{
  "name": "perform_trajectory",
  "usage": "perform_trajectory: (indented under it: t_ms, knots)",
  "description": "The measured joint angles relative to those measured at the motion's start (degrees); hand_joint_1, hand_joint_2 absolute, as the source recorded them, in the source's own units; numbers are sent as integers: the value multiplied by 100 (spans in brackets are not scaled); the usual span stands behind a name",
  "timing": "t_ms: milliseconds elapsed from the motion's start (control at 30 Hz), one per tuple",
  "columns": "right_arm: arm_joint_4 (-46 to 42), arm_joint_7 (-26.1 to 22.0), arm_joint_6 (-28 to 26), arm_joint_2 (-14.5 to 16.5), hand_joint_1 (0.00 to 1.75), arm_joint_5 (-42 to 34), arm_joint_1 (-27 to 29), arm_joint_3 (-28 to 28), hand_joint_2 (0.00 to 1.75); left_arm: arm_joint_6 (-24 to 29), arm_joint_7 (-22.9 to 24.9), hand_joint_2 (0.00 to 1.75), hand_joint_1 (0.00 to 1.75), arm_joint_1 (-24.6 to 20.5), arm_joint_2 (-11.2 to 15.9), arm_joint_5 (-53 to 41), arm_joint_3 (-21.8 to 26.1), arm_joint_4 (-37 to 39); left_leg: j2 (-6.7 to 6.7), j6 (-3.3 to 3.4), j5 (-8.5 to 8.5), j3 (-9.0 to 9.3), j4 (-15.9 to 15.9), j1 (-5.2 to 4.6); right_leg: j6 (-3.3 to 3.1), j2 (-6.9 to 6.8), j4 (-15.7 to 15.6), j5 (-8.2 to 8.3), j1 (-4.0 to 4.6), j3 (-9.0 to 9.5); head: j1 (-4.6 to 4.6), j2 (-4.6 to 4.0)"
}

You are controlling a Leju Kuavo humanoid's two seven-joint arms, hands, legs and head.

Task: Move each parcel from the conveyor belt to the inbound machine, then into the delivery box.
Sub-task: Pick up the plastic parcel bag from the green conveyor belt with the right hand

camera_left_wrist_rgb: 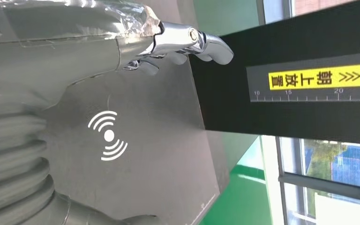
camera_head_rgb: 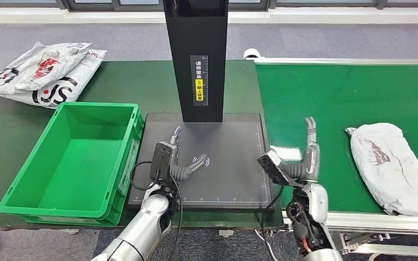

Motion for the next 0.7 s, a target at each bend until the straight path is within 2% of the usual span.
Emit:
perform_trajectory:
  t_ms: [100,233,333,467,700]
  knots:
    - [245,188,0,-126,0,1059,-290,-984,175,103,-117,175,0,-40,0,-4,2,110,0,7,4,-1,2,-2,8,-1,0,5,-10,0,0,-1]
    - [555,1181,0,-332,0,2101,-530,-1826,175,139,-200,175,0,-71,0,16,3,219,0,13,4,-1,3,-5,10,0,0,7,-16,1,0,0]
    - [771,1878,0,-514,0,2397,-585,-1977,175,144,-202,175,0,-78,-1,-2,4,270,1,15,2,-1,3,-9,10,1,0,7,-16,-1,0,0]
    - [1104,2529,0,-747,0,2511,-644,-1993,175,144,-202,175,0,-106,-8,-10,4,335,0,15,2,-1,2,-10,10,0,0,6,-14,-2,0,0]
    - [1688,3072,0,-1075,0,2338,-694,-1873,175,162,-222,175,0,-170,0,247,4,412,1,15,3,-2,2,-9,11,0,0,6,-15,-1,0,1]
